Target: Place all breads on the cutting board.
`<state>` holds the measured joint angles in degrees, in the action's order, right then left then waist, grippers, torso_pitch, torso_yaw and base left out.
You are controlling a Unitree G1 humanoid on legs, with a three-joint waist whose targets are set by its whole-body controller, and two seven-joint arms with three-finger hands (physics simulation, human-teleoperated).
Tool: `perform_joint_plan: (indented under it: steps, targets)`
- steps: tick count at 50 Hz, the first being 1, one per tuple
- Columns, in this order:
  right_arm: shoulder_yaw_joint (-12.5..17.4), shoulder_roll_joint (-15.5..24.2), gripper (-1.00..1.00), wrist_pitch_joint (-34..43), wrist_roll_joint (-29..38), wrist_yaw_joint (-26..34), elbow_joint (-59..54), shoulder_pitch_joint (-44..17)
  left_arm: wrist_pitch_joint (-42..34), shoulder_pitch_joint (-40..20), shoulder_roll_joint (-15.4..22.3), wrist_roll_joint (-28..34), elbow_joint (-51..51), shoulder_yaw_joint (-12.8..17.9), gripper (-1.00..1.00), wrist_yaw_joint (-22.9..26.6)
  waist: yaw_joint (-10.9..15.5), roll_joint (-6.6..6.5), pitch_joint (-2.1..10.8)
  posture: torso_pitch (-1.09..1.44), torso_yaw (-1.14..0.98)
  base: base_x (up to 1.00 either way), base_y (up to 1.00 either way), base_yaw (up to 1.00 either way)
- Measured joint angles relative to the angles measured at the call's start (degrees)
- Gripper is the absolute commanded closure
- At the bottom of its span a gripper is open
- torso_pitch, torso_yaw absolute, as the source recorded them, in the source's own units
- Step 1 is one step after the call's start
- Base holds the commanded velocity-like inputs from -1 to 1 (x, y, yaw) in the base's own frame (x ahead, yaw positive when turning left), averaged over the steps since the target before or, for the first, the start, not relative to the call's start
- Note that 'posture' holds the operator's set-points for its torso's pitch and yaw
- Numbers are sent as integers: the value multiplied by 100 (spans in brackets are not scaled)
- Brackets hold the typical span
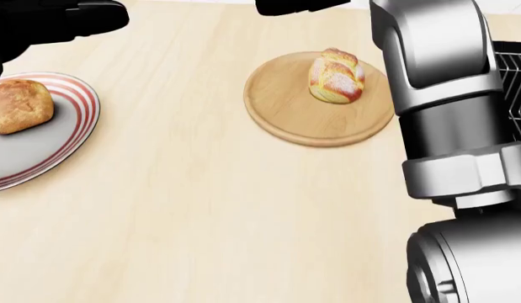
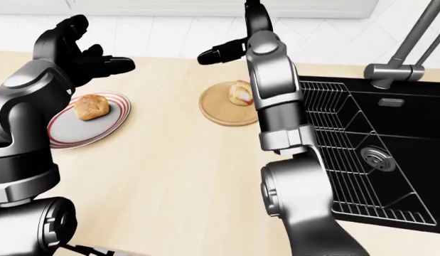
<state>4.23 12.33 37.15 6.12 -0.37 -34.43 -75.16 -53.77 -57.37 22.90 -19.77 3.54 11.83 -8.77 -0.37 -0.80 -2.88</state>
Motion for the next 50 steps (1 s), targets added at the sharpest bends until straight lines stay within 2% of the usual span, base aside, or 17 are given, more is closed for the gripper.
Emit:
perform_joint_plan:
  steps: [5,13,28,50]
  targets:
    - [-73,86,-100,-380,144,-40,-592,-183,2,-29,-14,-15,8,-18,-100,6,0,-4,12,0,0,0,0,0]
    - [2,149,-100,-966,409,-174,-1260,-213,84,69,-19,-17,8,15,-100,5,2,-11,33,0,0,0,0,0]
    - [125,199,-100,-1877,365,-558,-2500,-153,118,171,-52,-38,-27,-6,-100,9,14,-4,66,0,0,0,0,0]
    - [35,110,-100,-2828,612,-965,-3131,145,148,210,-91,-31,-9,-12,-100,28,26,9,94,0,0,0,0,0]
